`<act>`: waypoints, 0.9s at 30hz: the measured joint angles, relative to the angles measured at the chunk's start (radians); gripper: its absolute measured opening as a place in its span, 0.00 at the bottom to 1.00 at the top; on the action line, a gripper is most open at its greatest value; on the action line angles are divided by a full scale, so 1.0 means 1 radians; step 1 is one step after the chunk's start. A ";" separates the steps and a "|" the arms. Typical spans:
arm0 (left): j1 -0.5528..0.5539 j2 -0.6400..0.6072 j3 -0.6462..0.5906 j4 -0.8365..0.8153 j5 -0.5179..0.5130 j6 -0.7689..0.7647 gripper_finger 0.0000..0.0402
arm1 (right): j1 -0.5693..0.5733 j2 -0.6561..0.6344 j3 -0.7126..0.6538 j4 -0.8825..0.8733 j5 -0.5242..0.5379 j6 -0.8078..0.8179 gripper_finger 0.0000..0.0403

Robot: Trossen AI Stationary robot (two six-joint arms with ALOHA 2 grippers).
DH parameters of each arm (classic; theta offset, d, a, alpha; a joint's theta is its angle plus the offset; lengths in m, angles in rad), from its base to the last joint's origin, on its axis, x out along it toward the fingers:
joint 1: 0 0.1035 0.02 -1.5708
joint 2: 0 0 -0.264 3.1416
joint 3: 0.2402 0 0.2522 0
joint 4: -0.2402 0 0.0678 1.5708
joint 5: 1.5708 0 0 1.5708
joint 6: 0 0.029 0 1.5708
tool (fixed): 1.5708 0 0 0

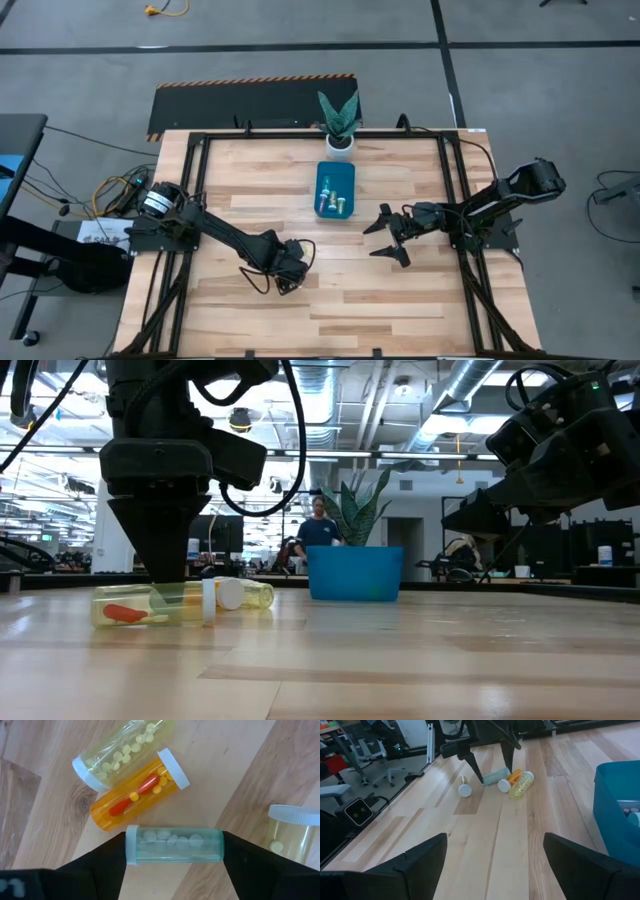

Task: Pick and place pill bottles into a basket
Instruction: Put the blue pill bottle into the bin

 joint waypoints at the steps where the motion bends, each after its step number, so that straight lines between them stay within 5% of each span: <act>1: 0.000 0.000 0.000 0.000 0.000 0.000 0.68 | 0.000 0.000 0.000 0.000 0.000 0.000 0.81; 27: 0.000 -0.026 0.000 -0.025 0.019 -0.018 0.72 | 0.000 0.000 0.000 0.000 0.000 0.000 0.81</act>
